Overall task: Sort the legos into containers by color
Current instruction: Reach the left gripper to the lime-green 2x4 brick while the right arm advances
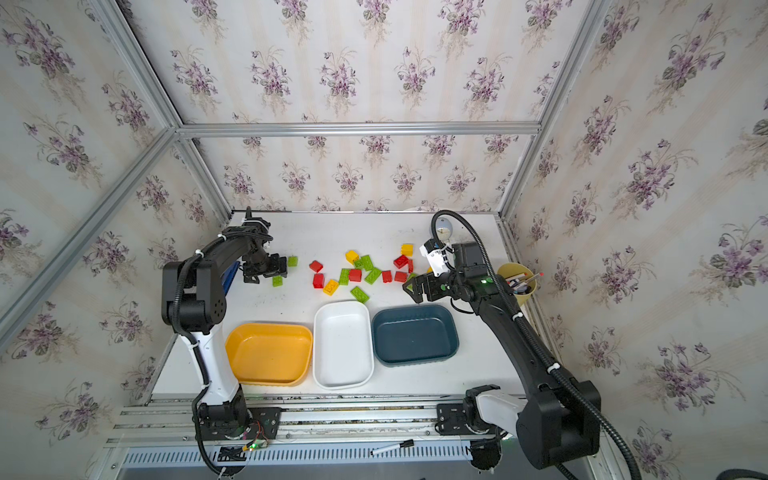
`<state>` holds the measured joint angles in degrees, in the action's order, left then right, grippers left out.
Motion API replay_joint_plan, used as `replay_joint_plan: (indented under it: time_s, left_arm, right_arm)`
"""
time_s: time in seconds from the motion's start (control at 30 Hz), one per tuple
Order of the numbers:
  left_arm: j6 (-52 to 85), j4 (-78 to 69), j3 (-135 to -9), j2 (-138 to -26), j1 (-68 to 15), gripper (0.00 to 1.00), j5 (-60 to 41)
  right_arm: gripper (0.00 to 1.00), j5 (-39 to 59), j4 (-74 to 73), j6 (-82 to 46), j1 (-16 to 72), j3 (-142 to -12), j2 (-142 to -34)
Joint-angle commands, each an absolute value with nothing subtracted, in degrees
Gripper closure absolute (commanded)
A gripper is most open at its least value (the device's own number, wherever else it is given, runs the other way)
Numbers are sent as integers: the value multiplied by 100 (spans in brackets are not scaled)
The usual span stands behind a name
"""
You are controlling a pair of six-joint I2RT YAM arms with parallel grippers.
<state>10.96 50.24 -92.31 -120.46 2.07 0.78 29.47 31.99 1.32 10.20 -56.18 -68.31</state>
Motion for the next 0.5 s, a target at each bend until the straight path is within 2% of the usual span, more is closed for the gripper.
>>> replay_joint_plan:
  time_s: [0.0,0.47]
  left_arm:
    - [917,5220,-9289,-12177,214,8,89]
    - [993,5344,-9739,-12660,211,16,-97]
  right_arm:
    - [0,2872,3155,79,1054,-5719,-6853]
    - [0,2830,3129,31,1081,-5790,-6999]
